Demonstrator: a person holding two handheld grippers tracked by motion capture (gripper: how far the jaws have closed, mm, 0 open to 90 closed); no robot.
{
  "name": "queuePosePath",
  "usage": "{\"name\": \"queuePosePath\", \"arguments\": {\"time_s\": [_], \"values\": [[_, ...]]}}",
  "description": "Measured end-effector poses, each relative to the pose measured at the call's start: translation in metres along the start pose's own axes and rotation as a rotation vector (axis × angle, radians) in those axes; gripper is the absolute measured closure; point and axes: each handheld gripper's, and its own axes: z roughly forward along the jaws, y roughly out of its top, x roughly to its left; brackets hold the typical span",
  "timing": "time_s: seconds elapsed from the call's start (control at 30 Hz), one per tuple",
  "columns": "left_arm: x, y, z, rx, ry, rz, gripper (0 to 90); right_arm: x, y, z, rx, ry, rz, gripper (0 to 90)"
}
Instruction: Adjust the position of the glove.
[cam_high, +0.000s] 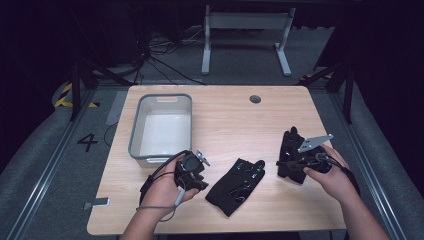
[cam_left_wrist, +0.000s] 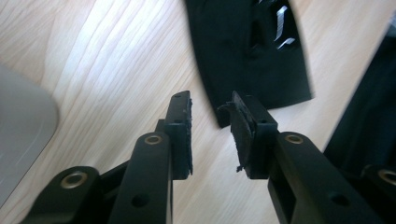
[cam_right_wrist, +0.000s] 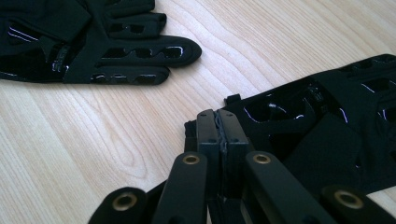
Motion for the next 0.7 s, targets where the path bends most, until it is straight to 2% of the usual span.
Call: {"name": "queuePosePath", "arguments": {"time_s": [0.03,0.13,0.2,0.23,0.33,0.53,0.7], "values": [[0.0,0.0,-0.002,-0.011,-0.007,0.001,69.7,0.0,0.0,0.0,-0.005,0.009,0.003,89.9],[-0.001,0.001,-0.005,-0.017,0.008,-0.001,70.2,0.0,0.001,-0.001,-0.02,0.027,0.01,89.9],[-0.002,0.001,-0.006,-0.02,-0.002,-0.001,70.3,0.001,0.002,-0.002,-0.033,0.041,0.025,89.7],[-0.004,0.001,-0.007,-0.024,-0.021,0.007,71.8,0.001,0.003,-0.002,-0.048,0.056,0.038,89.6],[-0.007,0.001,-0.008,-0.022,-0.019,0.007,71.8,0.002,0.005,-0.002,-0.056,0.058,0.037,89.4],[-0.021,0.001,-0.01,-0.029,-0.06,0.017,71.1,0.008,0.014,0.0,-0.08,0.094,0.034,85.3],[-0.028,-0.001,-0.01,-0.03,-0.067,0.016,70.7,0.011,0.022,0.009,-0.085,0.118,0.026,82.8]]}}
